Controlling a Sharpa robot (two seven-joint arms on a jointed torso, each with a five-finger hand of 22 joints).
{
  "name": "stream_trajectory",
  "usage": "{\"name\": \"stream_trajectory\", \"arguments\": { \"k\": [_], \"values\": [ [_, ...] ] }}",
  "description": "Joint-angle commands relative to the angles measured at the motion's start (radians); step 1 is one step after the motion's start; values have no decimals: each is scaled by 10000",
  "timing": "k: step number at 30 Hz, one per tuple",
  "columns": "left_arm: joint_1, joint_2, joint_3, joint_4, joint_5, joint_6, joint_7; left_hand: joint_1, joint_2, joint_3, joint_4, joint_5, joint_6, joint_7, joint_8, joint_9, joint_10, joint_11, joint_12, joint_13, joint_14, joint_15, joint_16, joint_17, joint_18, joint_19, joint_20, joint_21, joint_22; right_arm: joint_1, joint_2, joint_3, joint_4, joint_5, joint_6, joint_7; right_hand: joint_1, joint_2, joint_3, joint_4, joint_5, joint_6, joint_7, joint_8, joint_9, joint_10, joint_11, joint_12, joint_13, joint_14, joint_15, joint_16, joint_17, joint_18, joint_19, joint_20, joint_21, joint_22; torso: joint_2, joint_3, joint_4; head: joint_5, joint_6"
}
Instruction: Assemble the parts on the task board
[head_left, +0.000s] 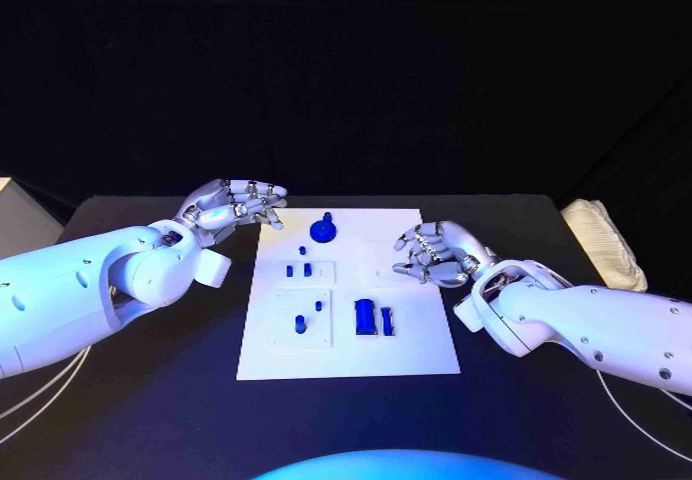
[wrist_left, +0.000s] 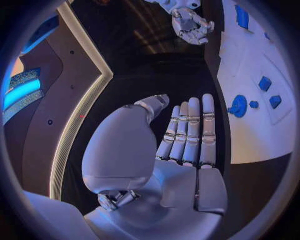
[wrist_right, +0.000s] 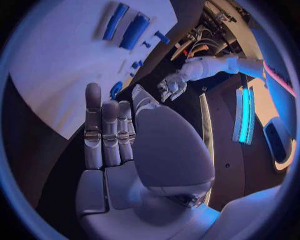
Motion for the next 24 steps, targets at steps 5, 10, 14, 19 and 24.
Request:
{"name": "stream_trajectory", "arguments": {
  "k": [5,10,14,19,24],
  "values": [
    [-207,670,9,-995,874,-341,1058,222,-207,133,262,-81,-38,-165,202,25,842,256,-2178,-502,84,412,-3668,-1141,138,-249,681,-3199,-2049,112,772,220,-2124,4926,1107,2464,-148,-486,2068,-117,-117,673,250,-1169,-985,702,318,-3504,-4574,-657,466,-3647,-2098,48,-706,475,-2006,-2292,-290,3,66,47,520],
    [-280,952,11,-1444,1007,-497,1299,266,-179,100,290,-84,-57,-258,74,-134,1085,348,-3148,-501,-11,583,-4934,-1355,98,-255,816,-4357,-2786,156,1123,327,-2939,5524,1483,2751,-620,-703,2782,-437,-174,742,371,-1830,-1301,866,597,-4635,-6554,-1115,894,-5266,-3281,118,-1543,951,-2064,-4400,-303,64,62,124,756],
    [-295,880,13,-1240,587,-419,654,-4943,1821,-4983,-1219,-2634,-8491,-1961,-2350,-3233,-8825,-1490,-4853,-1140,-7850,-1066,-8692,-3379,-1694,-7685,-2060,-6767,-3827,105,1026,367,-2641,4194,637,1909,-6096,1661,-1975,-2914,-1221,-7906,-1429,-4619,-4695,-10071,-735,-5810,-8965,-11817,11,-7425,-8441,-1702,-11973,-1045,-2666,-9424,-318,49,52,102,686],
    [-402,899,58,-947,657,-1058,736,-6478,1821,-4983,-1219,-2634,-8491,-1961,-2350,-3233,-8825,-1490,-4853,-1140,-7850,-1066,-8692,-3379,-1694,-7685,-2060,-6767,-3827,-55,977,585,-2112,4833,278,2160,-7710,1661,-1975,-2914,-1221,-7906,-1429,-4619,-4695,-10071,-735,-5810,-8965,-11817,11,-7425,-8441,-1702,-11973,-1045,-2666,-9424,-570,179,60,133,1006],
    [-593,932,139,-425,782,-2198,882,-13656,1821,-4983,-1219,-2634,-8491,-1961,-2350,-3233,-8825,-1490,-4853,-1140,-7850,-1066,-8692,-3379,-1694,-7685,-2060,-6767,-3827,-339,889,972,-1170,5972,-361,2606,-15322,1661,-1975,-2914,-1221,-7906,-1429,-4619,-4695,-10071,-735,-5810,-8965,-11817,11,-7425,-8441,-1702,-11973,-1045,-2666,-9424,-938,369,72,179,1472]
  ]
}}
